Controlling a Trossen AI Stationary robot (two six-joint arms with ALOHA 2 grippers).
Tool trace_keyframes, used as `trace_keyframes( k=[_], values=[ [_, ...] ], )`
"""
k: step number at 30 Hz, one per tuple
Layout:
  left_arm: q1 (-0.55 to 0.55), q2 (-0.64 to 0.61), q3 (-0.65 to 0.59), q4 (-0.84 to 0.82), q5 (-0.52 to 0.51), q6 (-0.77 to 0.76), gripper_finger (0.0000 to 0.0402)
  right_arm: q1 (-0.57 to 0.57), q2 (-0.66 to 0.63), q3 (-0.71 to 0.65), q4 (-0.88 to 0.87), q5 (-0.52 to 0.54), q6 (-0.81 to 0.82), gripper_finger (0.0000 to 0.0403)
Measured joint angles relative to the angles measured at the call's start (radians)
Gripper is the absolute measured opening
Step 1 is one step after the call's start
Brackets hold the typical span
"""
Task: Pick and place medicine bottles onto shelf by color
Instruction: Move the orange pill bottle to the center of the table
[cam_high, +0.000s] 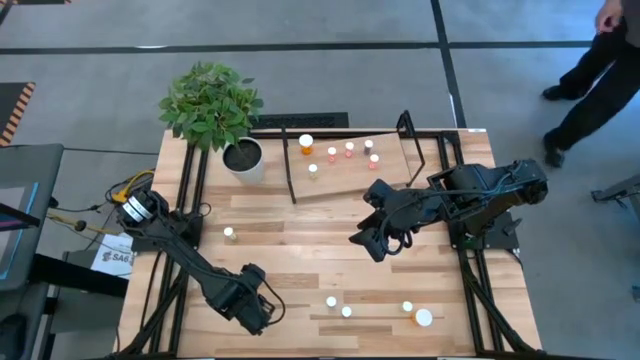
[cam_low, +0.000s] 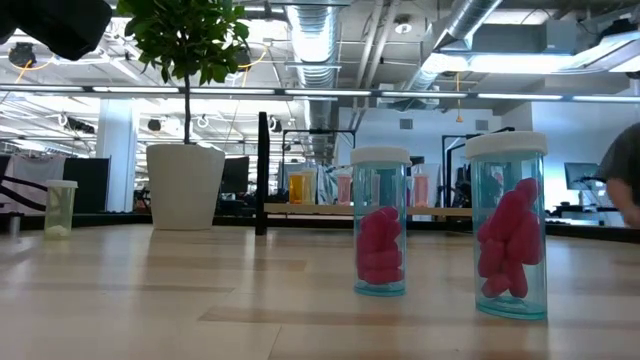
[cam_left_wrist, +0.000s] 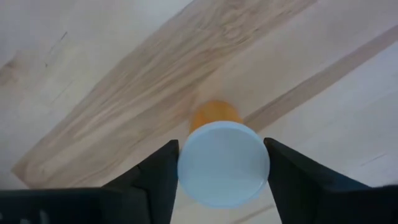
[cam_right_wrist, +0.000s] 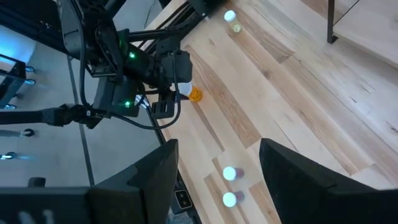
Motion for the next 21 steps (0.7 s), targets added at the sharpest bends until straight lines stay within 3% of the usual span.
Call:
trace_keyframes(
  k=[7,12,21],
  values=[
    [0.034,-0.002,0.002,0.011,0.029,0.072,0.02,0.0,0.0,0.0,0.0,0.0,0.0,0.0249],
    [0.107,-0.004,0.034,0.001,0.05,0.226,0.0211,0.0,0.0,0.0,0.0,0.0,0.0,0.0249],
    [0.272,-0.004,0.089,0.0,0.077,0.533,0.0197,0.0,0.0,0.0,0.0,0.0,0.0,0.0249]
  ],
)
